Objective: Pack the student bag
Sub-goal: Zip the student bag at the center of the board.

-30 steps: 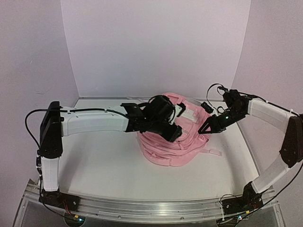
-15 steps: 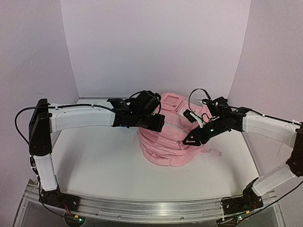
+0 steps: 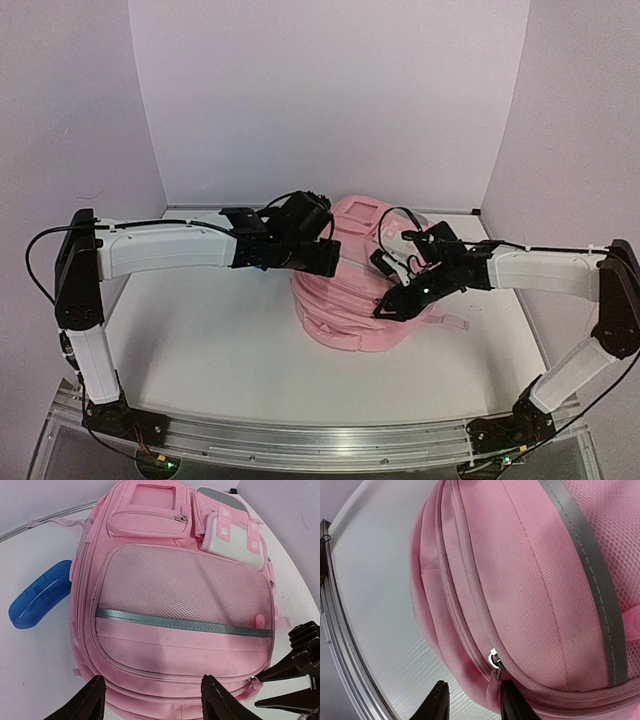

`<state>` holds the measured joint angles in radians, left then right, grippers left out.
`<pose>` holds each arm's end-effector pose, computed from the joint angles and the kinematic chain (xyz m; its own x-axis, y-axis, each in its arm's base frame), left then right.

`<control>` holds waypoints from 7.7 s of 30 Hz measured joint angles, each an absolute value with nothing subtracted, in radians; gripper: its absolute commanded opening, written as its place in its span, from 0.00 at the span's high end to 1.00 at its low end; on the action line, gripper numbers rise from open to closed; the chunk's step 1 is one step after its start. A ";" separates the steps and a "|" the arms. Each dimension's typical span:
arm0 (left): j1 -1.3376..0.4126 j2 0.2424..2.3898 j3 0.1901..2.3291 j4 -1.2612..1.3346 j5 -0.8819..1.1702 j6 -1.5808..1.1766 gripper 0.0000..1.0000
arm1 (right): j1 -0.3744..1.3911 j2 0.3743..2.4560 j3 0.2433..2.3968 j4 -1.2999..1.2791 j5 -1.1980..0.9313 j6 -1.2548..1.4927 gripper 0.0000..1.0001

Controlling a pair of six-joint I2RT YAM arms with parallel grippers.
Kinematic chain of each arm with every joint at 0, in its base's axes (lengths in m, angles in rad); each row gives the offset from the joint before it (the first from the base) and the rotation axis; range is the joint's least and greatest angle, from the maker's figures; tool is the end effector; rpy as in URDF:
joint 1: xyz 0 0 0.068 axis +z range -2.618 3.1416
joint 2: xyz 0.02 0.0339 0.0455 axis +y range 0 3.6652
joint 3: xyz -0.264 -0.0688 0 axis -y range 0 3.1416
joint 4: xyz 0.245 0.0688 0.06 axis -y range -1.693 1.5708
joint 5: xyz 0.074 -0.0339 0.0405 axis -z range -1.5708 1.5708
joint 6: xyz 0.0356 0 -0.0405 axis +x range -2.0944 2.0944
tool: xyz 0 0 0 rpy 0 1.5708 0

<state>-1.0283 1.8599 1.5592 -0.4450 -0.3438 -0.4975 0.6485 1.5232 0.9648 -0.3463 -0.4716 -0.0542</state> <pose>0.2302 -0.3587 0.2783 -0.6316 0.1775 -0.7547 0.4291 0.8908 -0.1496 0.2392 0.2015 0.2152 -0.5844 -0.5035 -0.6364 -0.7946 0.5139 0.3232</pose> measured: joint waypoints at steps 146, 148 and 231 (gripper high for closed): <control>-1.144 2.165 1.824 -0.426 -0.157 0.280 1.00 | 0.402 1.398 0.800 -0.277 -0.667 0.248 0.52; -1.143 2.165 1.824 -0.429 -0.157 0.279 1.00 | 0.413 1.412 0.800 -0.263 -0.655 0.268 0.52; -1.148 2.078 1.663 -0.311 -0.123 0.213 1.00 | 0.371 1.523 1.082 -0.640 -0.477 -0.338 1.00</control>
